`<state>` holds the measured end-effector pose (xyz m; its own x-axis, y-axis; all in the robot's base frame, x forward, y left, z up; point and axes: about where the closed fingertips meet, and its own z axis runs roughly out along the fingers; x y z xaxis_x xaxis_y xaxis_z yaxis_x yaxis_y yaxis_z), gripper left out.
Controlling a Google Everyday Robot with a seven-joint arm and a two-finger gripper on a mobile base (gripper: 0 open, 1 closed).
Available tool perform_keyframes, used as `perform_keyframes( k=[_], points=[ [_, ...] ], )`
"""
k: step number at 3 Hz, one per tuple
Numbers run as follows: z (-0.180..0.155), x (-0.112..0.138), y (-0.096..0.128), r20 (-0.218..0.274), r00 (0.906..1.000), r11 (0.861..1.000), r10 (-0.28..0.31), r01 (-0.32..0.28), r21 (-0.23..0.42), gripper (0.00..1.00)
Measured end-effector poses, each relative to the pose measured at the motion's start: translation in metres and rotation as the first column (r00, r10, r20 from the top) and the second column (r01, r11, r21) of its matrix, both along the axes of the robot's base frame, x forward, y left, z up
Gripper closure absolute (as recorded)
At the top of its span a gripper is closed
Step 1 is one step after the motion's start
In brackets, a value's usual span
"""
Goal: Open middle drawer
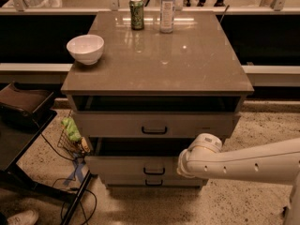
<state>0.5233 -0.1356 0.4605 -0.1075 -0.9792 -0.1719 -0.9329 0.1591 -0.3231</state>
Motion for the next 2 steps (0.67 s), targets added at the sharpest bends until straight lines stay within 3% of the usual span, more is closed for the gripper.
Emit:
perform_keyframes(
  k=[1,2],
  points=[
    [-0.005,-0.003,0.000,-0.009,0.9999,1.000,-0.006,0.006,0.001,1.00],
    [-0.033,-0.020,0.010,-0.024,0.9996,0.999,0.016,-0.015,0.046,1.00]
  ],
)
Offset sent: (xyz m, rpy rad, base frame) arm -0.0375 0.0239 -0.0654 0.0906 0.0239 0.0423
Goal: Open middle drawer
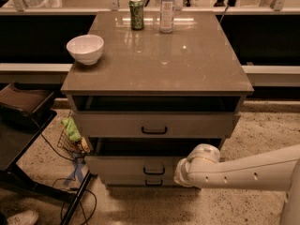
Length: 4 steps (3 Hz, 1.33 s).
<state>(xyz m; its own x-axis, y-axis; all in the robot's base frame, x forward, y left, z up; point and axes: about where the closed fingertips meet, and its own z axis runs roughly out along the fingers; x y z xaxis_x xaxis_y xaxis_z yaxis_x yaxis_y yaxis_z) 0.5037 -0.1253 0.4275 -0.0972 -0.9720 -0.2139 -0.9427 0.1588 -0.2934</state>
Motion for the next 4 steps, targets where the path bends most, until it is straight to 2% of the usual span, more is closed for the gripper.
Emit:
perform_keyframes(
  k=[1,2,3,4],
  points=[
    [-0.021,-0.007,0.020,0.002,0.9976,0.997,0.070,-0.070,0.019,1.00],
    [-0.037,-0.011,0.040,-0.008,0.9926,0.993,0.121,-0.121,0.018,0.82],
    [-0.039,-0.012,0.043,-0.011,0.9919,0.992,0.127,-0.127,0.018,0.50],
    [-0.040,-0.013,0.043,-0.012,0.9917,0.992,0.128,-0.127,0.019,0.28]
  ],
)
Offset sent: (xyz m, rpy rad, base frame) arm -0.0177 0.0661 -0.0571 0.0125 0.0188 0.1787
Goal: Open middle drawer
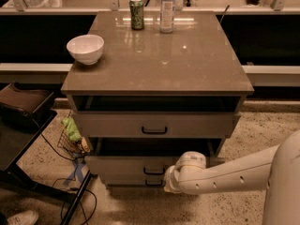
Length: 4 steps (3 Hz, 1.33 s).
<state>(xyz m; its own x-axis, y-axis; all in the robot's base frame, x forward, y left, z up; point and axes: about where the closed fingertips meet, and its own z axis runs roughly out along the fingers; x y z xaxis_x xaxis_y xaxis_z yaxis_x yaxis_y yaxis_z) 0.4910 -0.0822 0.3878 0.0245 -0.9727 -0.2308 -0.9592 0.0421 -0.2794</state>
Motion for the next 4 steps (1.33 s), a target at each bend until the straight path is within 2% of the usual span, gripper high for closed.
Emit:
perform_keyframes(
  k=[1,2,4],
  points=[
    [-0.0007,-0.0004,0.0004,-0.001,1.0000,1.000,0.001,-0.001,0.000,0.05],
    [-0.0011,-0.0007,0.0007,-0.002,1.0000,1.000,0.001,-0.001,0.000,0.00],
    [-0.0027,-0.0013,0.0032,-0.009,0.9999,1.000,0.006,-0.006,-0.011,0.00]
  ],
)
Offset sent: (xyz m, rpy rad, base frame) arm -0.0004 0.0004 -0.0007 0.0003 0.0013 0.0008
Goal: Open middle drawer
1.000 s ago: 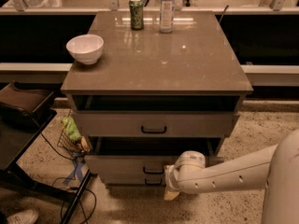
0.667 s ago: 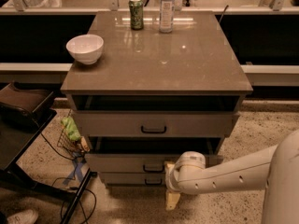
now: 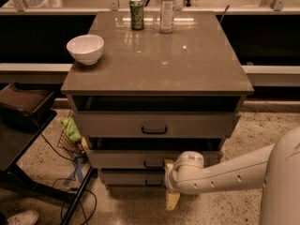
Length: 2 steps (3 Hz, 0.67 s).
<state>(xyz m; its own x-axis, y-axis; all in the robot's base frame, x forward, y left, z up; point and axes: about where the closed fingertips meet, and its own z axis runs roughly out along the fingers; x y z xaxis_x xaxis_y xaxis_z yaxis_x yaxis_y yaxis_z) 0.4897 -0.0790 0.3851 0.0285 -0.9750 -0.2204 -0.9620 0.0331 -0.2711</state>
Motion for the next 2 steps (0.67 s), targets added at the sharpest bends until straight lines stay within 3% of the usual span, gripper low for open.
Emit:
perform_keyframes(
  k=[2],
  points=[
    [-0.0149,0.0076,0.0145,-0.038,0.9991,0.999,0.017,-0.019,-0.048,0.00]
  ],
)
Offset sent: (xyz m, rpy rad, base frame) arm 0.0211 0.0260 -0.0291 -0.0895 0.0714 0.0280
